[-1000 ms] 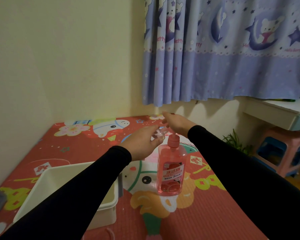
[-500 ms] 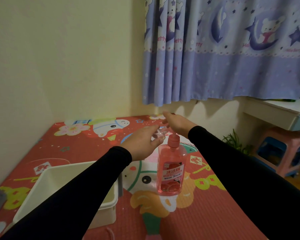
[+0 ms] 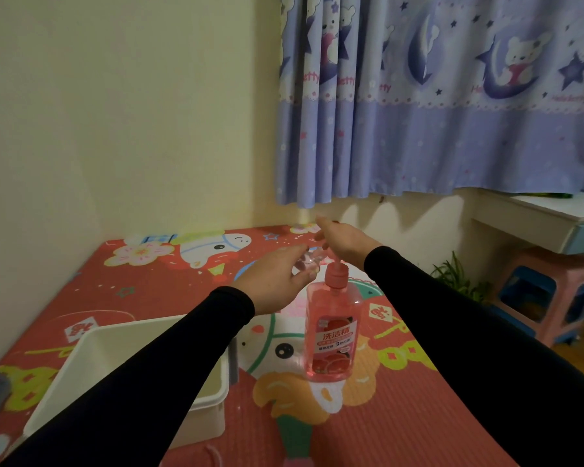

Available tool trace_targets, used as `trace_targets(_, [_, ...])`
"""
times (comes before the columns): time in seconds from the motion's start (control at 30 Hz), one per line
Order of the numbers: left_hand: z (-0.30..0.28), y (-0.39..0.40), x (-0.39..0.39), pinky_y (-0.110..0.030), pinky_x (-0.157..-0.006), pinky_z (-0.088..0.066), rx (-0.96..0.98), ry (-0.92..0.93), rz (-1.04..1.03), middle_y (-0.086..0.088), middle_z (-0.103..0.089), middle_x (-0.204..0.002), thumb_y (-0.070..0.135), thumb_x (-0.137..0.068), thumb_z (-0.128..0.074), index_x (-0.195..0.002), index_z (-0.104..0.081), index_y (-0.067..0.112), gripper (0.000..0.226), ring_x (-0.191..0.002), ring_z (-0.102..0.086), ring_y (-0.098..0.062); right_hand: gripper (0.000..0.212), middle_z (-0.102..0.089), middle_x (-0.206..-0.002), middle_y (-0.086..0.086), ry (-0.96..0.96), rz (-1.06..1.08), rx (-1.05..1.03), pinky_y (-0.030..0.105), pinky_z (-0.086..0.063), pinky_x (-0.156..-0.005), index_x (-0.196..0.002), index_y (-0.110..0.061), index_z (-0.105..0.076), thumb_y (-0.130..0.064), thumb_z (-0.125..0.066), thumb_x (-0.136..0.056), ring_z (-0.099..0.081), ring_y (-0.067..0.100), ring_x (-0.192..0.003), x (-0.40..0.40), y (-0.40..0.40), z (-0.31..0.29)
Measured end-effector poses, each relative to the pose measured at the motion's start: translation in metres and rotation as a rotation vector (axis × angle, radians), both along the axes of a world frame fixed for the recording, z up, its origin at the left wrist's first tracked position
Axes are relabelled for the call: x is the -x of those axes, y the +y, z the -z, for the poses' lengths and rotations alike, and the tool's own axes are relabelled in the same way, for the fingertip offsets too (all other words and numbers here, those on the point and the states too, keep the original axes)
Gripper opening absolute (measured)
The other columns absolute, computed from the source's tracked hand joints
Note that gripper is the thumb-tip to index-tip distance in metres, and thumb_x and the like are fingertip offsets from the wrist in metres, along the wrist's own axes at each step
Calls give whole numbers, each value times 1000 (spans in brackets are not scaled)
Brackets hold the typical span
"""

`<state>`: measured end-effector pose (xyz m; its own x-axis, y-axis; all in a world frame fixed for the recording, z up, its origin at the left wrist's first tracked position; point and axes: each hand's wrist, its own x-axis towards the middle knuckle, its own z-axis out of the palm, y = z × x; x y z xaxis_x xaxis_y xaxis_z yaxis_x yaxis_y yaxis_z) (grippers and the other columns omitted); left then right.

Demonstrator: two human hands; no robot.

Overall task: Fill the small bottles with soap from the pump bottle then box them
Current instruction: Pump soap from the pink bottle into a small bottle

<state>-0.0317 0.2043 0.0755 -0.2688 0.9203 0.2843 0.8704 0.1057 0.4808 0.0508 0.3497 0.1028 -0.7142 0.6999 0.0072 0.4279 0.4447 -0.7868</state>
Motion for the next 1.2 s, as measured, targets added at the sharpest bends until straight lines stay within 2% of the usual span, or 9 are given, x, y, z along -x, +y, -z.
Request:
trace_targets(0.07, [6, 1, 1, -33, -84, -48, -2, -6, -5, 10, -62, -112, 39, -96, -48, -109, -54, 24, 20, -89, -58, -10, 57, -59, -128, 10, 4, 11, -26, 41, -37, -106, -121, -9, -56, -50, -24, -99, -54, 26, -114, 1, -1, 5])
trace_targets(0.2, [11, 4, 1, -22, -71, -41, 6, 6, -5, 13, -62, -110, 38, -97, -49, -102, -52, 28, 12, -80, -52, 1, 59, -48, -143, 17, -56, -12, -96, 45, -31, -112, -140, -7, -43, -45, -18, -101, -48, 30, -127, -2, -4, 8])
trace_targets(0.3, [9, 2, 2, -26, -74, -42, 20, -2, -8, 12, -61, -113, 40, -96, -49, -110, -53, 26, 20, -81, -55, -5, 60, -45, -145, 17, -77, -7, -133, 44, -28, -114, -139, -7, -44, -45, -17, -101, -47, 26, -125, -1, -3, 7])
trace_targets(0.47, [4, -1, 0, -22, -69, -40, -28, -70, -2, 11, -60, -111, 36, -96, -52, -119, -53, 23, 26, -79, -53, -6, 63, -49, -141, 19, -49, 26, -105, 43, -29, -113, -129, -3, -53, -47, -17, -101, -46, 29, -128, -3, -4, 0])
trace_targets(0.6, [0, -3, -2, -22, -73, -43, -72, -142, -6, 11, -57, -105, 32, -95, -56, -118, -54, 22, 25, -83, -54, -9, 67, -53, -134, 23, -21, 27, -123, 44, -32, -110, -126, 2, -57, -44, -14, -103, -48, 34, -125, -7, -6, -7])
trace_targets(0.8, [2, -9, -1, -39, -84, -54, -95, -306, -4, 9, -62, -109, 29, -92, -59, -117, -57, 23, 26, -93, -64, -23, 66, -58, -129, 20, 73, 64, -165, 45, -37, -106, -122, -3, -59, -47, -15, -101, -51, 33, -119, -7, -3, -3])
trace_targets(0.97, [8, -13, 2, -35, -93, -51, -107, -354, -22, 10, -63, -114, 27, -90, -62, -118, -58, 24, 28, -104, -62, -13, 65, -61, -125, 17, 166, 100, -144, 46, -37, -106, -114, -3, -63, -47, -17, -101, -53, 32, -117, -9, -3, -1])
trace_targets(1.1, [13, -16, 5, -30, -94, -50, -109, -377, -41, 12, -62, -113, 29, -89, -64, -118, -58, 27, 29, -105, -59, -6, 63, -63, -121, 11, 267, 137, -16, 49, -43, -103, -101, -19, -66, -59, -18, -95, -57, 26, -112, -11, -3, -1])
trace_targets(1.2, [14, -19, 5, -33, -98, -47, -126, -388, -46, 13, -63, -112, 29, -90, -63, -116, -58, 26, 27, -109, -58, -6, 63, -63, -120, 8, 291, 130, 0, 47, -43, -103, -102, -21, -66, -62, -18, -94, -57, 24, -111, -15, -5, -3])
